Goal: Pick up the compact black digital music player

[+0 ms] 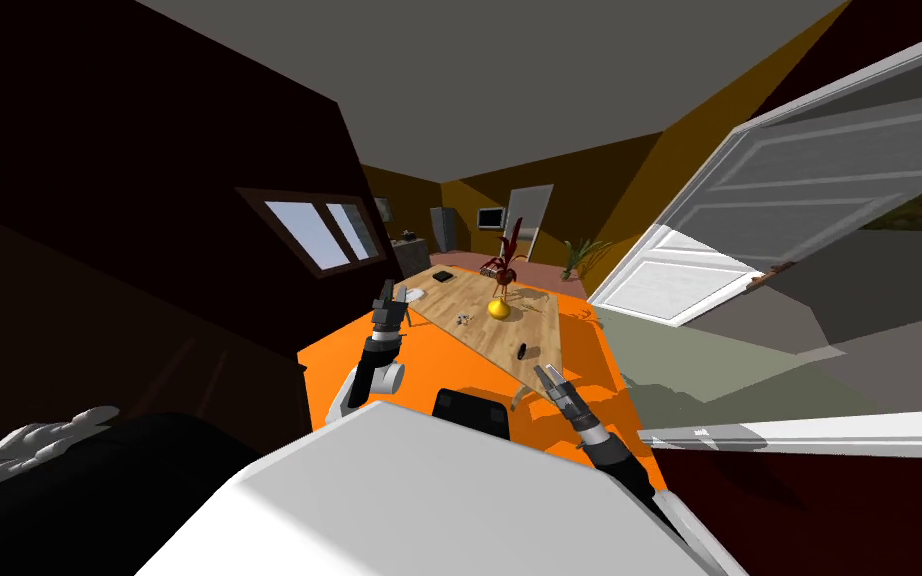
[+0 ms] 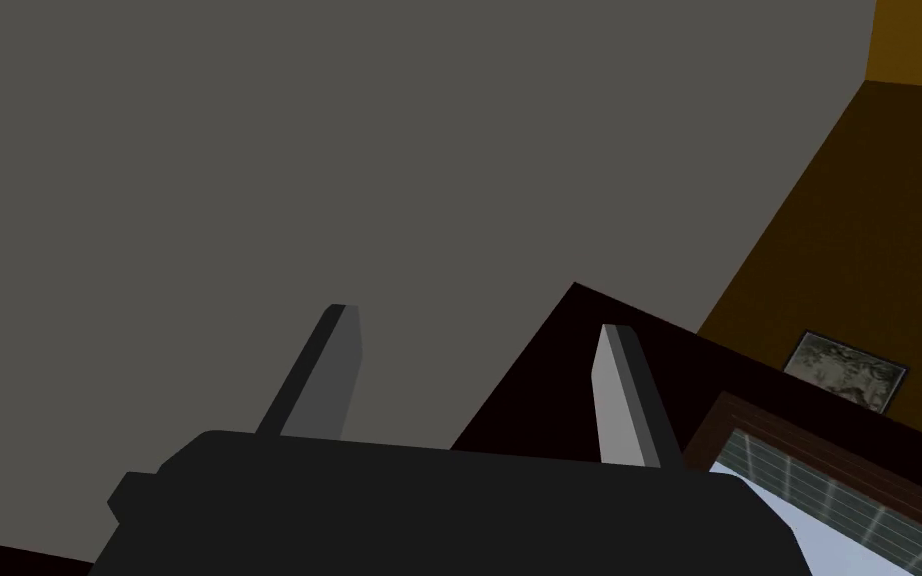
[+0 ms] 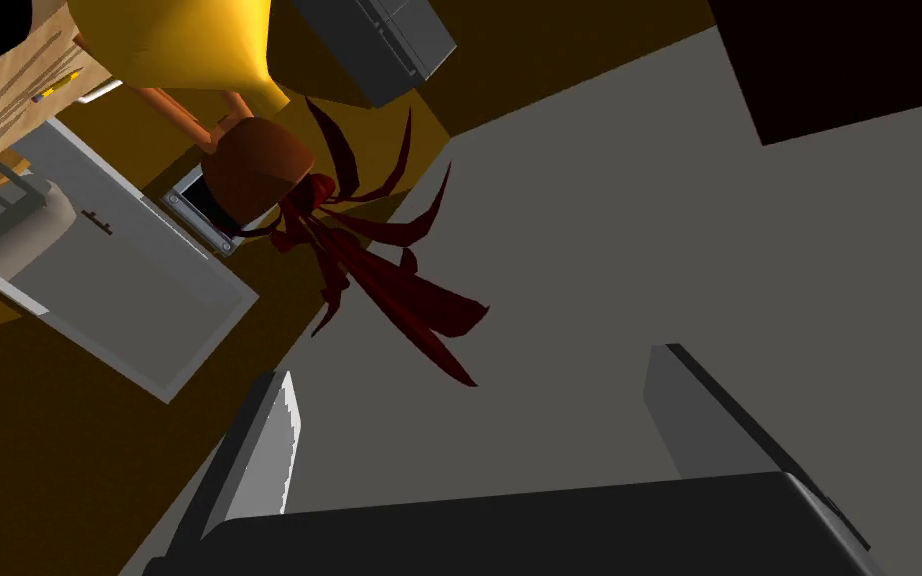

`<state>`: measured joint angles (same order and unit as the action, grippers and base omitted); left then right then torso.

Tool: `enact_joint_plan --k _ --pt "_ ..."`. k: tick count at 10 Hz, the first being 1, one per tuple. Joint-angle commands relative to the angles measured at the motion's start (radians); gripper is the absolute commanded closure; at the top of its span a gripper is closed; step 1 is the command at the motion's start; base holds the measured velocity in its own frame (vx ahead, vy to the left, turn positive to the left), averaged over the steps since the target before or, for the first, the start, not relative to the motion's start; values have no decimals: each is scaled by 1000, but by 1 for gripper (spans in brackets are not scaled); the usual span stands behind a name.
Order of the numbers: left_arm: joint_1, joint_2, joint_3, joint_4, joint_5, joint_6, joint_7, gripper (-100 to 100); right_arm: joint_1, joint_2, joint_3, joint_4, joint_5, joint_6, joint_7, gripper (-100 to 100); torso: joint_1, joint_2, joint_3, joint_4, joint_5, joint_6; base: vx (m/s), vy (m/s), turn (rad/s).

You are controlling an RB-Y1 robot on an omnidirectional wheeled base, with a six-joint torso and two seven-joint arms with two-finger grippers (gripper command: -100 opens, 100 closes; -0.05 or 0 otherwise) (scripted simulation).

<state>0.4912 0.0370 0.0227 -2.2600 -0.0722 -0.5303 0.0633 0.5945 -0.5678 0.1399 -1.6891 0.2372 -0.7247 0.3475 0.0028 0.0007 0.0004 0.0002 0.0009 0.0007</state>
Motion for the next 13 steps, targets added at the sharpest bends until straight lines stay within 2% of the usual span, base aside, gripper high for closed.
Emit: enact_joint_plan --k 1,2,3,4,5,6,7,9,10,11,12,13 --pt "0 0 0 0 0 0 0 0 -6 -48 25 50 34 -9 32 -100 0 0 0 0 0 0 -12 59 246" --pt "0 0 0 0 0 0 0 0 -6 -48 25 82 34 -9 32 -100 0 0 0 0 0 -1 -4 44 135" --pt "0 0 0 0 0 0 0 0 -8 -91 48 118 64 -17 62 -100 0 0 0 0 0 0 9 68 252" --pt "0 0 0 0 0 0 0 0 -8 -91 48 146 64 -17 62 -100 1 -1 0 0 0 -1 8 54 134" --pt "0 0 0 0 0 0 0 0 -10 -134 70 175 95 -25 91 -100 0 -1 0 0 0 0 17 65 261" --pt "0 0 0 0 0 0 0 0 -10 -134 70 202 95 -25 91 -100 1 -1 -1 0 0 -1 16 49 146" --pt "0 0 0 0 0 0 0 0 -13 -177 92 241 125 -32 120 -100 0 -1 -1 0 0 0 7 66 247" --pt "0 0 0 0 0 0 0 0 -13 -177 92 278 125 -32 120 -100 0 -1 0 0 0 0 10 36 93" --pt "0 0 0 0 0 0 0 0 -16 -220 114 310 155 -40 150 -100 -2 0 0 0 0 0 8 49 304" --pt "0 0 0 0 0 0 0 0 -16 -220 114 341 155 -40 150 -100 0 -1 0 0 0 -1 20 43 154" --pt "0 0 0 0 0 0 0 0 -20 -263 135 364 185 -47 179 -100 -1 -1 -1 0 0 0 32 61 269" --pt "0 0 0 0 0 0 0 0 -20 -263 135 382 185 -47 179 -100 0 -2 -1 0 0 -1 28 51 150"
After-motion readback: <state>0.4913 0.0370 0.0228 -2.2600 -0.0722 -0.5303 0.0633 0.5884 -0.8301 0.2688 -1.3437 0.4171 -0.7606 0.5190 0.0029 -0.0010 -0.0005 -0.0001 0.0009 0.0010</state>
